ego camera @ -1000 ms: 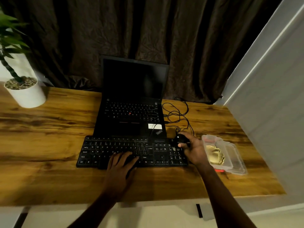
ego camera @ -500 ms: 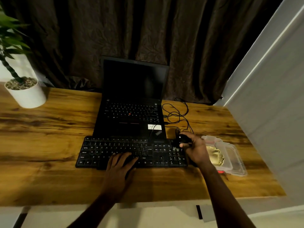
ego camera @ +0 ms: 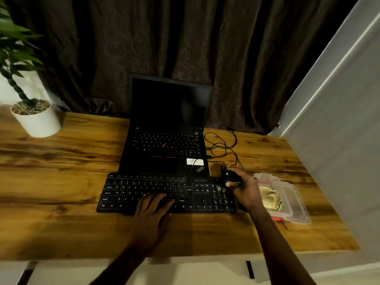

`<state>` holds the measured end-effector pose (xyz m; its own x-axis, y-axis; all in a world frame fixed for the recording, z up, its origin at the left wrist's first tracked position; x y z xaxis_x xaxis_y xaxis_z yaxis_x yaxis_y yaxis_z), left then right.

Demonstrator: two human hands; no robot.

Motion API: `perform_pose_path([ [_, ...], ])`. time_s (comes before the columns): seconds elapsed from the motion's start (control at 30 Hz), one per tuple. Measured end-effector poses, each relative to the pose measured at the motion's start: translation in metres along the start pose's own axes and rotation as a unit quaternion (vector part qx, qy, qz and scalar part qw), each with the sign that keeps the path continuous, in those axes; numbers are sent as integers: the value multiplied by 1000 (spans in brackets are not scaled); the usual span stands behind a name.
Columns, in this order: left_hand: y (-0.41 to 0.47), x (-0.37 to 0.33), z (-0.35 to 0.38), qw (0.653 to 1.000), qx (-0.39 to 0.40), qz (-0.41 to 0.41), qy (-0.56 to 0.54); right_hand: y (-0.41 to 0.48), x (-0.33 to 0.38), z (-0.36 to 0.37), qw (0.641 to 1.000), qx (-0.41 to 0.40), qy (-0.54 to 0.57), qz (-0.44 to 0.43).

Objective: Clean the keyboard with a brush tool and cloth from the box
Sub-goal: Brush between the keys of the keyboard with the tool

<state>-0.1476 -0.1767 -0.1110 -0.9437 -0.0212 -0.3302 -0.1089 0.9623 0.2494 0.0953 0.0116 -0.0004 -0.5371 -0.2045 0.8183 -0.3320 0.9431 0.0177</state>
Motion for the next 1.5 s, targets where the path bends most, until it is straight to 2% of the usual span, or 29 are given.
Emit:
perform_pose_path([
  [0.17, -1, 1, 1, 1000, -24, 18, -9, -3, 0, 0, 1000, 7, -6, 4],
  [0.33, -6, 20, -11, 997, -57, 37, 39, -2, 1, -11, 998, 28, -53, -6],
  [0.5, -26, 69, -39, 992, -106, 28, 55, 2, 23, 24, 993, 63, -93, -42],
  [0.63, -41, 97, -54, 990, -129, 22, 54, 7, 50, 62, 991, 96, -76, -52],
  [0.83, -52, 114, -56, 995, -91, 25, 40, 11, 78, 92, 989, 141, -43, -27],
  [1.07, -47, 137, -60, 994, -67, 78, 22, 23, 78, 77, 986, 129, -103, 5],
  [1.23, -42, 141, -65, 991, -84, 107, 11, 19, 112, 139, 978, 174, -104, -59],
  [1.33, -39, 143, -66, 988, -97, 123, 3, 20, 125, 172, 974, 196, -90, -64],
  [1.5, -38, 153, -63, 988, -82, 132, -14, 22, 125, 155, 977, 187, -96, -33],
])
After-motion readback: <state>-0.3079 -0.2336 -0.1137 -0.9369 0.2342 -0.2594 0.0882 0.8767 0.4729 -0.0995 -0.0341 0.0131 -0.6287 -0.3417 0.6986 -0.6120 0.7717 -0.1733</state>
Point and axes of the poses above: each hand's wrist, its own y-axis towards the middle knuckle, its own z-axis out of the palm, x = y × z, the point moved 3 cm from there along y, towards the middle knuckle, and after that the axes turned 6 degrees about z, right-handed, at the moved point
